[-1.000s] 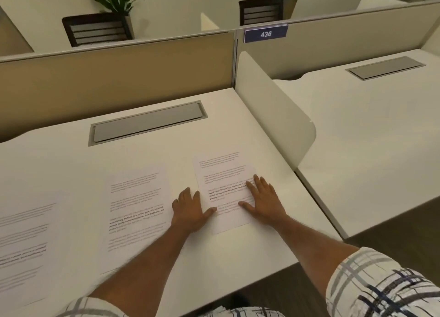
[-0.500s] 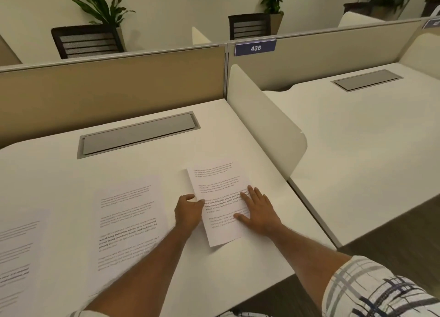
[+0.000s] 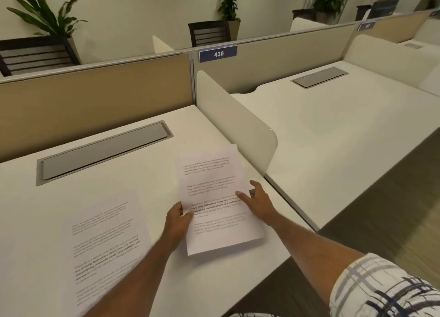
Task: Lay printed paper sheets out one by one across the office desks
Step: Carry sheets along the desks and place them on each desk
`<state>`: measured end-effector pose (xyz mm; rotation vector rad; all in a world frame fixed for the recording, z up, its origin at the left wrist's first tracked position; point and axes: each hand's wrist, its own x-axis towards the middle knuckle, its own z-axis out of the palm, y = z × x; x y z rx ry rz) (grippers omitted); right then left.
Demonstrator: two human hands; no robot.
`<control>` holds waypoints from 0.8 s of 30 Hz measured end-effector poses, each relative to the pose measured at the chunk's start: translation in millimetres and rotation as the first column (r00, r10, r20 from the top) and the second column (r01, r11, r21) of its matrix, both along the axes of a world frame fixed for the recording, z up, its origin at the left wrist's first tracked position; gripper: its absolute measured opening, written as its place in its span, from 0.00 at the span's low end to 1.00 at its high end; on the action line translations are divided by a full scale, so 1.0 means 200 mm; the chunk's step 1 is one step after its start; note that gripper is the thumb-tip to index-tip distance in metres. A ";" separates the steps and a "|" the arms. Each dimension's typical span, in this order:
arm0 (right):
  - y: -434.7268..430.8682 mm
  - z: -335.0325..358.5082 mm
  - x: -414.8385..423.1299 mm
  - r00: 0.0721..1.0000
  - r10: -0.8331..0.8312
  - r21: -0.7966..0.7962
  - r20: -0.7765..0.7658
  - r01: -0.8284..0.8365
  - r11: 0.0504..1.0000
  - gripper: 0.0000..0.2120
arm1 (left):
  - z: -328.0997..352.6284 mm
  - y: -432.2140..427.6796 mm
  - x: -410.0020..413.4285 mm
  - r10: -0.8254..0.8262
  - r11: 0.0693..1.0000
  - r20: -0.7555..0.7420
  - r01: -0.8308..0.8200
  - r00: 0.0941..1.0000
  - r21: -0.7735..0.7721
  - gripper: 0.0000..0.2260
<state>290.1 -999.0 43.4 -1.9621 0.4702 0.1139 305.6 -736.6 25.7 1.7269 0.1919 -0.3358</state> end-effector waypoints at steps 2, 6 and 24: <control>-0.02 0.00 -0.03 0.998 -0.057 0.152 0.013 0.054 0.987 0.27 | 0.01 -0.02 0.01 -0.049 0.999 0.003 0.049 0.999 0.000 0.12; -0.09 -0.04 -0.17 0.986 -0.167 0.298 0.006 0.157 0.941 0.13 | 0.01 -0.09 0.03 -0.187 0.982 0.021 0.186 0.982 0.019 0.12; -1.00 -0.06 -0.86 0.689 -0.723 0.471 -0.055 0.657 0.590 0.06 | 0.14 -1.41 -0.05 -0.605 0.794 0.126 0.608 0.786 0.020 0.05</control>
